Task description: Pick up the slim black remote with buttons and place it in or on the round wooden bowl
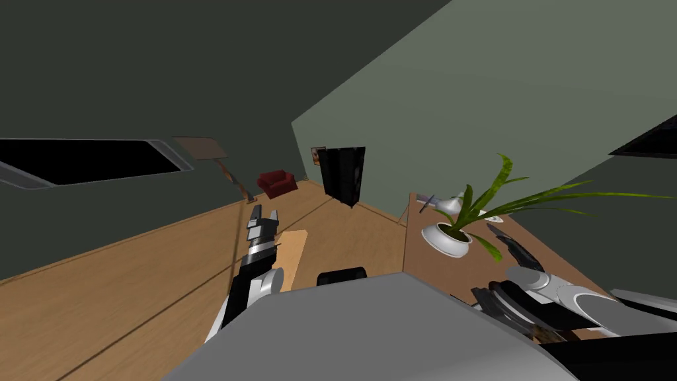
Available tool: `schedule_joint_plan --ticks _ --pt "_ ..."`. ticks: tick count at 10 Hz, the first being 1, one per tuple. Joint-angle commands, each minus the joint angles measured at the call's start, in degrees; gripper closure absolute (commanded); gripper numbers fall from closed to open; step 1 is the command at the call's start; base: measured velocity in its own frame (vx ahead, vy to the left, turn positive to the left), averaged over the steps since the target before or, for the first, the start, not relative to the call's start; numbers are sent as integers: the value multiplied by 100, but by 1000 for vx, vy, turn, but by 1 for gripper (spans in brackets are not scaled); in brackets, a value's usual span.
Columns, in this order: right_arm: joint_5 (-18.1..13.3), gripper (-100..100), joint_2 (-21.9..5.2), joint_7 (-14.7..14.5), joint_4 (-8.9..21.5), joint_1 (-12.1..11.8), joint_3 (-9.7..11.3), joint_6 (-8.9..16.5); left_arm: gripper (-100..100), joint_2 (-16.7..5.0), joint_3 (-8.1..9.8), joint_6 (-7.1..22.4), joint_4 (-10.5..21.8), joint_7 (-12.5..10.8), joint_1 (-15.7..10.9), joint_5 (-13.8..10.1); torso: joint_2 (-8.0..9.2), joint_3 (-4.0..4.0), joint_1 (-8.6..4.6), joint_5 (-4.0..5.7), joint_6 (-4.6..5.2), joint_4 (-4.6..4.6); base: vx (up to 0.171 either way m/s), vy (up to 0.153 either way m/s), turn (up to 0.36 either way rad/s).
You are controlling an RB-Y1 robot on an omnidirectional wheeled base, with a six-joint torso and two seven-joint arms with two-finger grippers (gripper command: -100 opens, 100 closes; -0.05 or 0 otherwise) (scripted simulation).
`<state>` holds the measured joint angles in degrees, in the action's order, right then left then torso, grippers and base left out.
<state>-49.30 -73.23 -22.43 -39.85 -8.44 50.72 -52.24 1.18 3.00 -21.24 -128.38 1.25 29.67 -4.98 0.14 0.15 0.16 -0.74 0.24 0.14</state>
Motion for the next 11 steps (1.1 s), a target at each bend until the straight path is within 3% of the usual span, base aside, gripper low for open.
schedule_joint_plan --ticks 1,6,11 --pt "187 100 -40 286 113 26 116 17 0 0 0 0 0 0 0 0 0 0 0 0 0 0 -196 23 430" --pt "637 100 -51 1022 503 158 429 58 0 -1 1 0 0 0 1 0 2 1 -18 -11 11 -1 -202 -28 363" --pt "1050 100 -2 1699 883 308 736 144 0 -2 1 0 0 0 -1 0 35 19 -28 -21 7 7 -252 -56 348"
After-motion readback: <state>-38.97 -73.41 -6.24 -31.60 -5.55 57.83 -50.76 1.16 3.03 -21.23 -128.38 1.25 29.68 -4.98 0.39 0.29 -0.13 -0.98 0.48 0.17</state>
